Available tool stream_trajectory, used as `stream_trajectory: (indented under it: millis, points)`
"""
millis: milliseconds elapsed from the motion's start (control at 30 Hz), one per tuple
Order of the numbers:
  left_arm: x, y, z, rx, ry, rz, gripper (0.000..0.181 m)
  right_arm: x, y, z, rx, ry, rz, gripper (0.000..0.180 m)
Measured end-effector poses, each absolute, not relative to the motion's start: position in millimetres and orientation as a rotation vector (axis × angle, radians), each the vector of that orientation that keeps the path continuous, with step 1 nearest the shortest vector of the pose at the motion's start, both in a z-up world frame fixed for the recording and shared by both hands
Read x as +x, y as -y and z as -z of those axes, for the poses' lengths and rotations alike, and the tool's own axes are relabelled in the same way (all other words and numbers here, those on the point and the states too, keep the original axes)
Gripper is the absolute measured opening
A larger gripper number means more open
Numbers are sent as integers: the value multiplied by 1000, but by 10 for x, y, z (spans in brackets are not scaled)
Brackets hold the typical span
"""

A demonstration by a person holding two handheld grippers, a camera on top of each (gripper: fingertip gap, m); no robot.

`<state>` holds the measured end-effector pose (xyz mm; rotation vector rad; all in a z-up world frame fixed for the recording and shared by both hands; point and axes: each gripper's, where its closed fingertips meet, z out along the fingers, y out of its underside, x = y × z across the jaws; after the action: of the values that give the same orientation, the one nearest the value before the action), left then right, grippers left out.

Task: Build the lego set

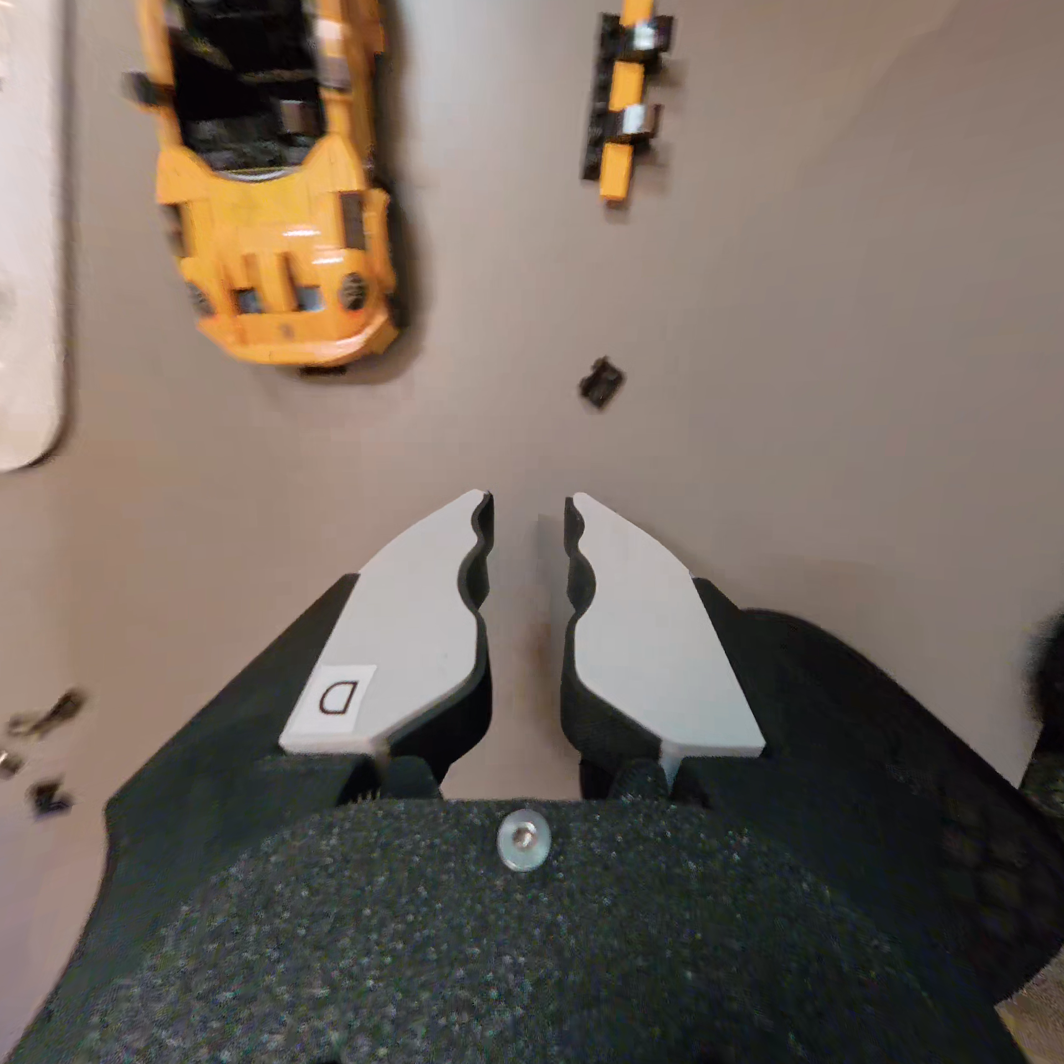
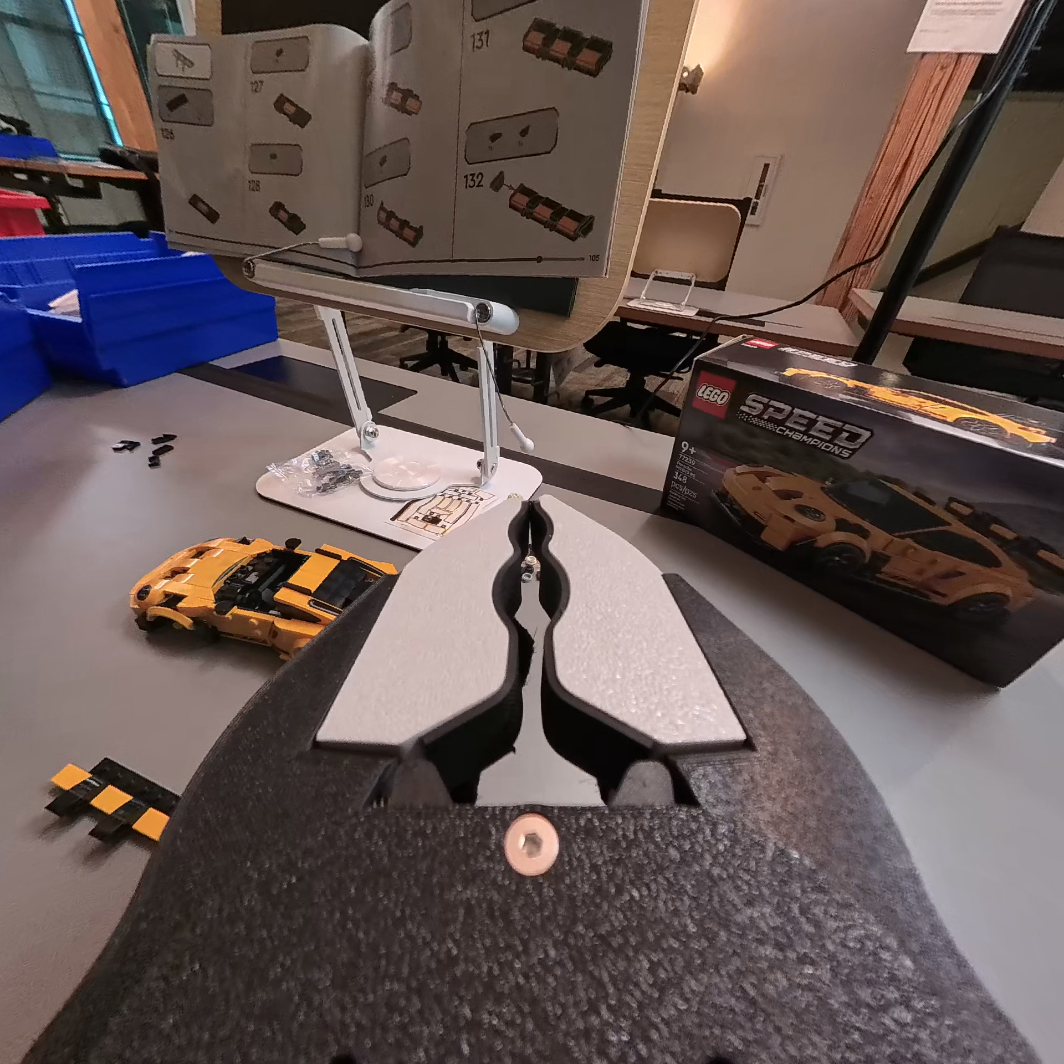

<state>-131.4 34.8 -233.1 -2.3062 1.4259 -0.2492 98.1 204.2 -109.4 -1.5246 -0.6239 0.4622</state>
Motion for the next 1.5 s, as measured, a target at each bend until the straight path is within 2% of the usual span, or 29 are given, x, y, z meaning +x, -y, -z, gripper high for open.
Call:
stream_trajectory:
  millis: [100, 200, 300, 400, 533, 700, 800, 1000, 1500]
  points:
    - [-1814, -501, 1832, -2257, -1202, 106, 22, 1001, -2033, 1052, -1513, 616, -459, 0]
    - [-2751, -586, 1167, -2245, -885, -113, 22, 1014, -2035, 1021, -1510, 600, -476, 0]
    - [-3736, -509, 826, -2277, -589, -214, 22, 1021, -2030, 995, -1504, 590, -482, 0]
    - [-4555, -403, 986, -2386, -424, -258, 20, 1048, -2021, 943, -1486, 577, -469, 0]
    - [-5265, -326, 1544, -2576, -166, -217, 20, 1107, -2035, 896, -1474, 549, -447, 0]
    - [-5633, -355, 2027, -2754, 9, -189, 21, 1123, -2059, 929, -1488, 545, -432, 0]
    - [-5593, -474, 2137, -2804, -60, -124, 25, 1120, -2069, 952, -1495, 549, -425, 0]
    - [-5324, -473, 2376, -2947, -399, -69, 18, 1137, -2093, 989, -1510, 548, -421, 0]
    - [-5292, -393, 2588, -3016, -509, -47, 16, 1119, -2107, 1040, -1525, 562, -426, 0]
